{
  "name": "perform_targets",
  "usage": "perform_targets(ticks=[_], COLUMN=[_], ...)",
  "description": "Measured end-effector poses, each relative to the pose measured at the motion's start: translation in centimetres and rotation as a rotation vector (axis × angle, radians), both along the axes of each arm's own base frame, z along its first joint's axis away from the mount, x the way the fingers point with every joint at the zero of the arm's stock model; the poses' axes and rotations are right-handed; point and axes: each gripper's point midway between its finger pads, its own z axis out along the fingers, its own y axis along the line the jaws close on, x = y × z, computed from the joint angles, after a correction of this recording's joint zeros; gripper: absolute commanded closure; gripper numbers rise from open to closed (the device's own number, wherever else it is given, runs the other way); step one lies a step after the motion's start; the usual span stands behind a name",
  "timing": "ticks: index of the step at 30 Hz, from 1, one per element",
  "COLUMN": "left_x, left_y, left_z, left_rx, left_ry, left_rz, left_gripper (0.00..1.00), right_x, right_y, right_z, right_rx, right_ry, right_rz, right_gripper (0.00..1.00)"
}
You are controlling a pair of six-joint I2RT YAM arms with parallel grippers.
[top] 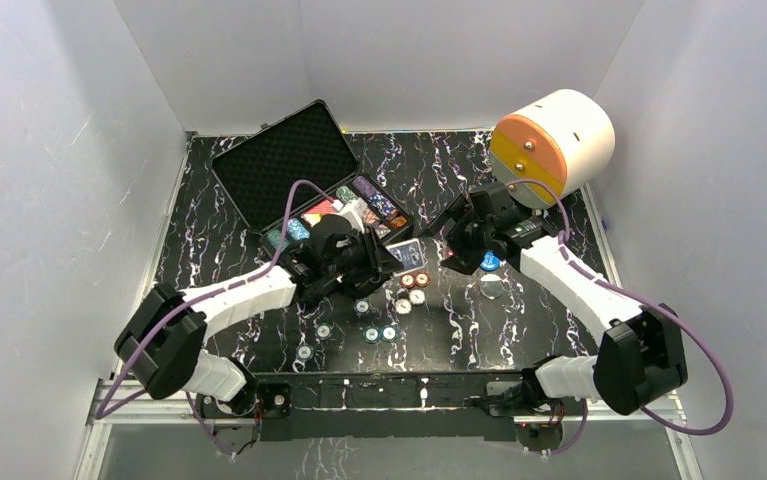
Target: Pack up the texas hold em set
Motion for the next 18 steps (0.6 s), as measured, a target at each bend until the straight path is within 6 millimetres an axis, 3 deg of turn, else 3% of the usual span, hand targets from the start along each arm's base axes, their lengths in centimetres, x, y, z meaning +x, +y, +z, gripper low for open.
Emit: perform_targets(ticks=[4,8,12,15,18], left_x=[1.7,4.4,6.2,6.2,6.1], left_y=[2.1,6.8,11.3,12.5,12.4], left_z=[1.1,1.1,-0.3,-1.4,-2.0], left_rx=[0.042,0.095,0.159,0.187,0.190], left_ry=[-0.013,0.013,0.082,0.130,0.151], left_rz=[0.076,0.243,0.396,0.428,0.421], left_gripper=[1.00,1.00,1.00,1.00,1.00], right_x=[0.6,0.8,0.7,0.4,0.1], right_y=[-1.4,-2.2,-2.5,-2.3,-2.1], right_z=[1.1,2.4,2.5,2.0,1.6], right_rx=[-0.050,-0.070,-0.082,-0.079,-0.071], right_ry=[-0.090,-0.158,-0.174,-0.160,-0.142], right_rz=[0.005,-0.002,0.004,0.019,0.038], right_gripper=[0.03,0.05,0.07,0.08,0.09])
